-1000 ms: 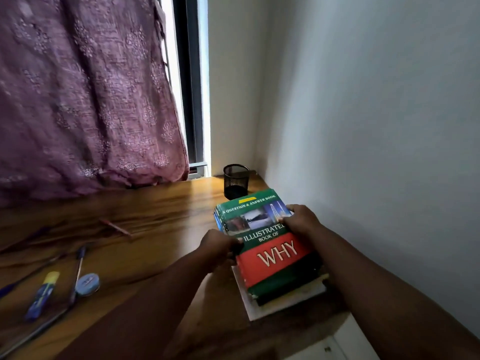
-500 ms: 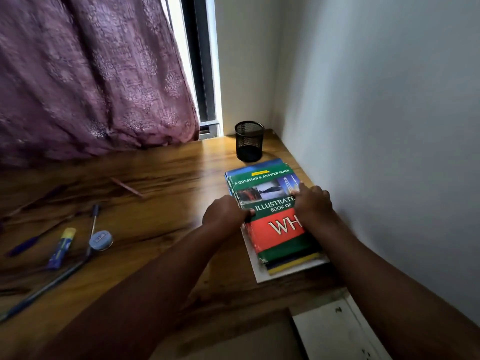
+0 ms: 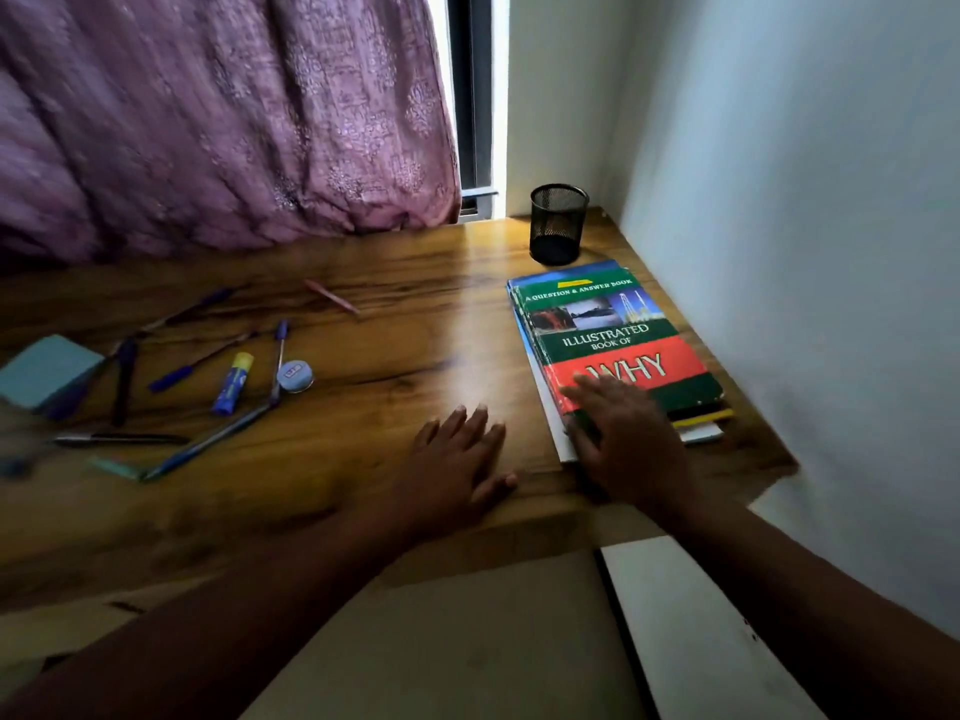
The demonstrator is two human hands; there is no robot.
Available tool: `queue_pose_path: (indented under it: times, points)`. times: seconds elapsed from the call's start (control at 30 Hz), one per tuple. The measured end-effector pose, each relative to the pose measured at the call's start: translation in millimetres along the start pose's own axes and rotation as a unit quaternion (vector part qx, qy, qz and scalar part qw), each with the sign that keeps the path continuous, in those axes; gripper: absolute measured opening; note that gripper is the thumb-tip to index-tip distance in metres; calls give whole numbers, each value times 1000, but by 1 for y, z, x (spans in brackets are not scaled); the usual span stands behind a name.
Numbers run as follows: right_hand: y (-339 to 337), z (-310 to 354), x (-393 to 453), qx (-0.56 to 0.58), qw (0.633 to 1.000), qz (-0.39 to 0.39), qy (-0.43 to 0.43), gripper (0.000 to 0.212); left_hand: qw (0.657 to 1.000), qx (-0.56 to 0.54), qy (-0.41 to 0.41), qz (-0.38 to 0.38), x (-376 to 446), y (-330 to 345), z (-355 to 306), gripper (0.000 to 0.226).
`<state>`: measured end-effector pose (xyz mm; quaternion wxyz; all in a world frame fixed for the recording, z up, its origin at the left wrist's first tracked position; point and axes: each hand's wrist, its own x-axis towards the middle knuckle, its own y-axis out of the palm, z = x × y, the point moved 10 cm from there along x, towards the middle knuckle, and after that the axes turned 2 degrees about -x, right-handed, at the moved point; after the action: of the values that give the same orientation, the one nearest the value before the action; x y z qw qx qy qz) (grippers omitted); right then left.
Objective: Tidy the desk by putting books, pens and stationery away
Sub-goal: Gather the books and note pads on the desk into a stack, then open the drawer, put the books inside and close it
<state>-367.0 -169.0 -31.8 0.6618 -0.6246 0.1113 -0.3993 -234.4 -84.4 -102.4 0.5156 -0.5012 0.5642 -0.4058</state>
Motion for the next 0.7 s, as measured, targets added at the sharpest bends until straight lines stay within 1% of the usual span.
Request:
queue_pose_path:
  times: [0.07,0.13,0.2,0.23,0.3,0.33,0.37,0.4,0.43,0.47,0.5,0.53,0.57,0.6,0.63,0.67,0.7]
  points:
    - [4,32,-29,15,999,9,-31,41,1000,-1,1,2,-16,5,10,81]
    - [10,53,-59,34,999,-1,-33,38,999,-8,21,-26,-35,6,12,83]
    - [13,58,-84,82,997,-16,0,34,994,-50,48,-89,-58,1,9,73]
    - [16,59,-97,120,992,-26,20,31,984,-93,69,-138,-76,-4,5,61]
    - [22,54,-120,210,972,-55,89,23,944,-202,103,-241,-120,-15,1,34]
    - [33,44,-134,259,952,-61,153,25,918,-268,92,-277,-141,-13,4,25]
    - [47,31,-147,309,919,-53,238,27,890,-345,57,-292,-157,-5,11,20]
    - [67,21,-160,372,867,-38,329,29,852,-429,-10,-301,-173,7,23,15]
    - [87,14,-173,442,797,-31,410,29,800,-512,-94,-299,-187,26,37,12]
    - [107,13,-184,509,712,-23,483,28,728,-594,-178,-292,-198,50,52,12]
    - [124,18,-191,570,620,-9,539,23,629,-679,-252,-281,-206,78,67,14]
    - [138,27,-194,619,535,3,575,16,507,-762,-309,-257,-209,110,78,17]
    - [149,34,-195,651,472,11,595,9,377,-831,-342,-225,-209,135,81,19]
    - [159,38,-193,671,434,18,601,9,267,-872,-358,-200,-207,154,82,24]
    - [168,40,-191,683,411,19,604,16,195,-890,-364,-192,-204,168,85,32]
    - [175,40,-189,694,394,15,602,26,161,-895,-368,-195,-201,179,91,41]
    - [181,38,-186,702,380,6,603,36,143,-896,-368,-204,-197,188,97,50]
